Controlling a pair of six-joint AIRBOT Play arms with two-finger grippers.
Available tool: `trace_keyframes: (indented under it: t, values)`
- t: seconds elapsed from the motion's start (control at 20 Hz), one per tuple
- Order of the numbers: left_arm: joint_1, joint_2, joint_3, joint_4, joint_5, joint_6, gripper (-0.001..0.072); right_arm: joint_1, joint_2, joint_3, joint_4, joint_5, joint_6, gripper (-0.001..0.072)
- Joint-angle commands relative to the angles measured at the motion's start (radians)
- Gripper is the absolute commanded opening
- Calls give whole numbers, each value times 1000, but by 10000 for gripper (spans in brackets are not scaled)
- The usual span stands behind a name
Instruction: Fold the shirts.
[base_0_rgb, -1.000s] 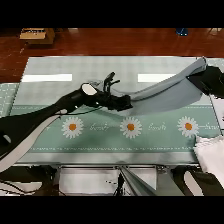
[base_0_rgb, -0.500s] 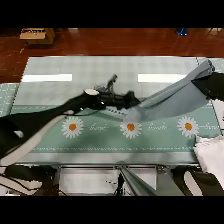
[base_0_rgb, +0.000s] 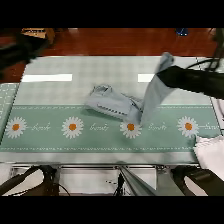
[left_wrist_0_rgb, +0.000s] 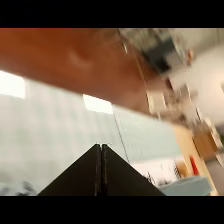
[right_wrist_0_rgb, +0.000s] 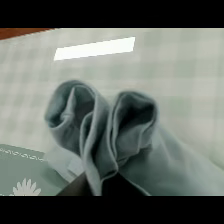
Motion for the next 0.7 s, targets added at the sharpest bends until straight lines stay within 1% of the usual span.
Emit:
trace_keyframes:
  t: [0.0,0.05,0.15,0.25,0.35,0.45,0.55,0.6,0.65]
  values:
    - [316,136,-6,26,-188,-37,25,204,-213,0,0,-310,-6,23]
    - [343,164,-13,27,-180,-46,25,245,-279,0,1,-387,-6,23]
    - [330,196,-26,28,-187,-45,25,323,-410,0,16,-557,-2,23]
    - [277,209,-38,82,-216,-45,26,386,-506,0,142,-706,-2,23]
    - [207,209,-38,203,-250,-51,26,440,-557,0,252,-815,-2,23]
    - [131,209,-38,285,-251,-68,25,483,-584,0,261,-892,-2,24]
    - [71,210,-37,284,-241,-67,26,509,-594,0,261,-925,2,28]
    - [47,209,-37,284,-233,-64,26,520,-594,0,261,-922,13,67]
    - [31,208,-37,285,-221,-63,26,532,-594,3,261,-911,25,129]
